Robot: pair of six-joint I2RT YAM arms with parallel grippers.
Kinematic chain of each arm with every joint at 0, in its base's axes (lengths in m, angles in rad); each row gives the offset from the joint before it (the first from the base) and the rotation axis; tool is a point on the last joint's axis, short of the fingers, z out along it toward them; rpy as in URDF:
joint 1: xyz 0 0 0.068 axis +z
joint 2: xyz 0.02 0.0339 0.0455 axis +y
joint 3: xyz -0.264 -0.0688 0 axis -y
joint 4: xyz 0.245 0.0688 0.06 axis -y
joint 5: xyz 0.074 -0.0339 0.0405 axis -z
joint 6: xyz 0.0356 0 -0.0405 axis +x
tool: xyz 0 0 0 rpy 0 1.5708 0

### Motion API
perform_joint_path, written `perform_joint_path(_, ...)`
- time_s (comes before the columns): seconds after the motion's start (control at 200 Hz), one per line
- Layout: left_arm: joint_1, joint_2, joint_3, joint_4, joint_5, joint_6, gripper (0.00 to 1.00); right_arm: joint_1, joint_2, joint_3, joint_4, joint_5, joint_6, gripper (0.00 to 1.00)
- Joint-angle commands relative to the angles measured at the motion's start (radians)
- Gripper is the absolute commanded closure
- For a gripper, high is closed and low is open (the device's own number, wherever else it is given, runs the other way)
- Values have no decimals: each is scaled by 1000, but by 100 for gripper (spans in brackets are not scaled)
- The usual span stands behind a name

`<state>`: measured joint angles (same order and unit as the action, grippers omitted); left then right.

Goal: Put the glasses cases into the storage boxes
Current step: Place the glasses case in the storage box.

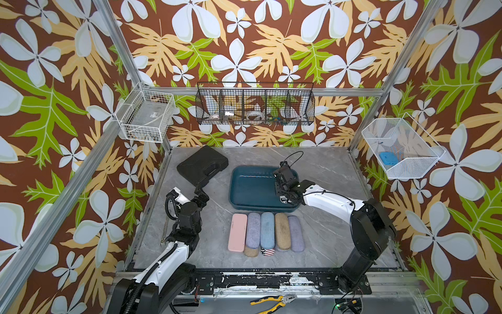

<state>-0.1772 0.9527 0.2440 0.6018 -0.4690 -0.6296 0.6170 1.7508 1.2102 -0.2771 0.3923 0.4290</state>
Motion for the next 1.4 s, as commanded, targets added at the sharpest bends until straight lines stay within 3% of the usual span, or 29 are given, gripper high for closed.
perform_joint_path(0.0,-1,3,-5,18,-5,0,8,-9,22,9,26,19,-12,43)
perform_joint_path(0.706,-1,-2,-12,12,-10,5,8,-83,194,66,53,38,-4,38)
perform_joint_path(0.886,-1,-3,-14,9,-13,8,8,-85,225,84,46,43,-4,34)
perform_joint_path(1.131,-1,-3,-15,6,-17,11,8,-85,211,81,45,70,-2,24)
perform_joint_path(1.397,-1,-3,-10,3,-9,6,8,-85,137,88,37,77,-23,23)
